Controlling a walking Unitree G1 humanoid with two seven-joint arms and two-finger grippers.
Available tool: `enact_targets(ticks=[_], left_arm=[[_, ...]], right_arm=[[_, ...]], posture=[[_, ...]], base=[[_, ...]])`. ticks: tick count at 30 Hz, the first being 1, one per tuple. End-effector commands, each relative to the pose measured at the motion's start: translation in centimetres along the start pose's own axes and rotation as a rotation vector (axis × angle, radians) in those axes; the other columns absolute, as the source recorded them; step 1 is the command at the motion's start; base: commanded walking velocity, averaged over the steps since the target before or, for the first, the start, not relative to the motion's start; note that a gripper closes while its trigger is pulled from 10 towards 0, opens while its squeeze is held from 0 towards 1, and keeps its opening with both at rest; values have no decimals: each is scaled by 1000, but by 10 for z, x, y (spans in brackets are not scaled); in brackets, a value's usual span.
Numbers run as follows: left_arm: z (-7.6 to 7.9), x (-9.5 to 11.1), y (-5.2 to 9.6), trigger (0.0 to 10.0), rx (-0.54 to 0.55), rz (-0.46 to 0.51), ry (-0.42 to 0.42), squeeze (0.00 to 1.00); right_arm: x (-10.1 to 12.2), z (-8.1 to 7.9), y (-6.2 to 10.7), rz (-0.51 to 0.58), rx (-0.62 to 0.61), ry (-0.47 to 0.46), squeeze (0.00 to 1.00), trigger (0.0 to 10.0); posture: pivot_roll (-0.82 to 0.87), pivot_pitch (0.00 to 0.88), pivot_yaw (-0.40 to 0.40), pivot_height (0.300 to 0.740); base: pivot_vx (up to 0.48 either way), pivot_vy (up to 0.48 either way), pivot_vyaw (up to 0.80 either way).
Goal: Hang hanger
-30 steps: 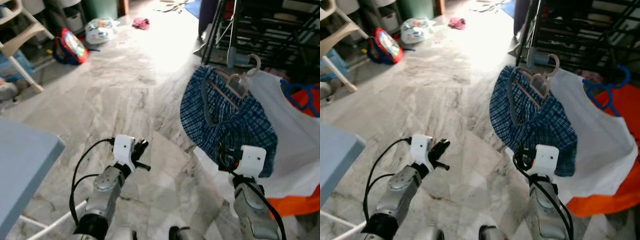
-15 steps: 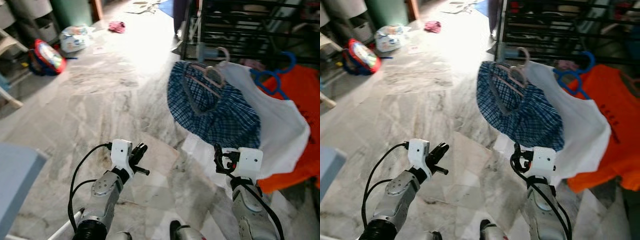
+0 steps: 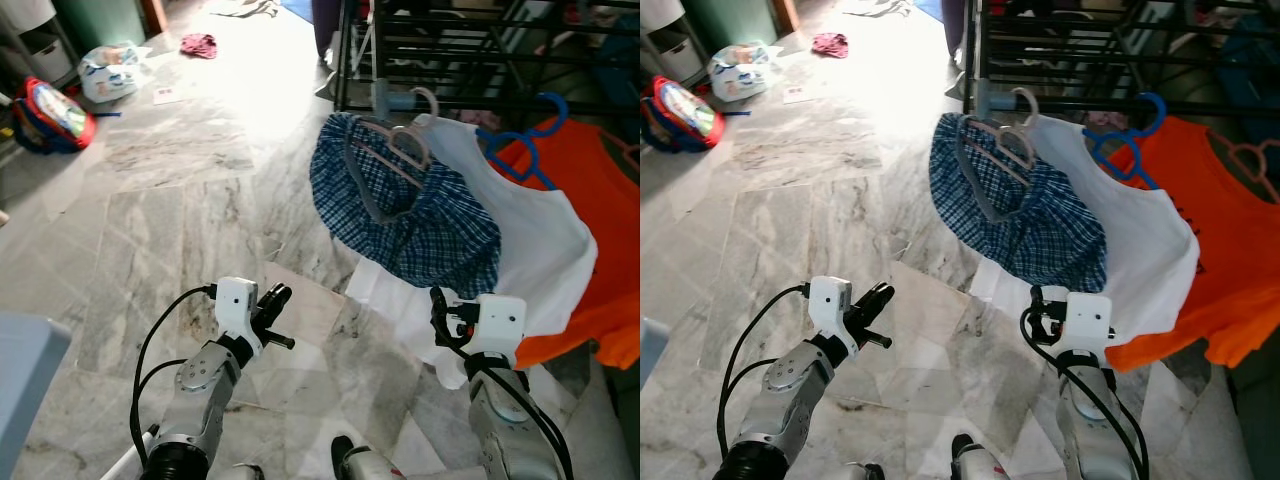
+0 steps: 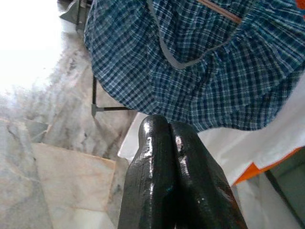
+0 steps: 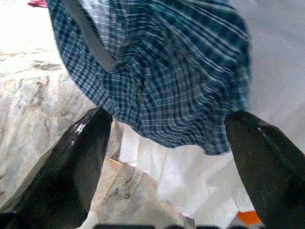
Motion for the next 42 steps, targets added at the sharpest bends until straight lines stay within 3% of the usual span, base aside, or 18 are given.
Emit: enact_targets(ticks=[1, 10, 21, 34, 42], left_arm=[[5, 0, 0, 10000, -26, 0, 0, 0], [6, 2, 1, 10000, -27, 7, 0, 0], [3, 24, 3, 10000, -5, 88, -31, 0], [12, 15, 6, 10000, -17, 46, -31, 0], [19, 10, 8, 10000, -71, 14, -36, 0]], right_arm=[[0, 6, 3, 1, -13, 10, 0, 10000], [6, 4, 1, 31, 9, 63, 0, 10000], [38, -3, 4, 163, 22, 152, 0, 10000], [40, 0, 7, 163, -2, 184, 0, 10000], [48, 3, 6, 196, -15, 268, 0, 10000]], posture=[[7, 216, -21, 740], [10, 220, -24, 740], [8, 227, -25, 740], [1, 229, -32, 740], [-3, 236, -41, 740]], base=[[326, 0, -800], [328, 0, -89], [336, 0, 0], [170, 0, 0], [0, 0, 0]])
Point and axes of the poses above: a point about 5 cm out from each wrist's last joint towards the gripper, its own y axis pointing back from the gripper into the wrist, its own x axis along the axis of the wrist's last joint, z = x × y, the point moved 2 cm from there along -y, pointing out of the wrist towards the gripper, and after that the axes turned 9 degrees about -y, right-handed, at the moved point
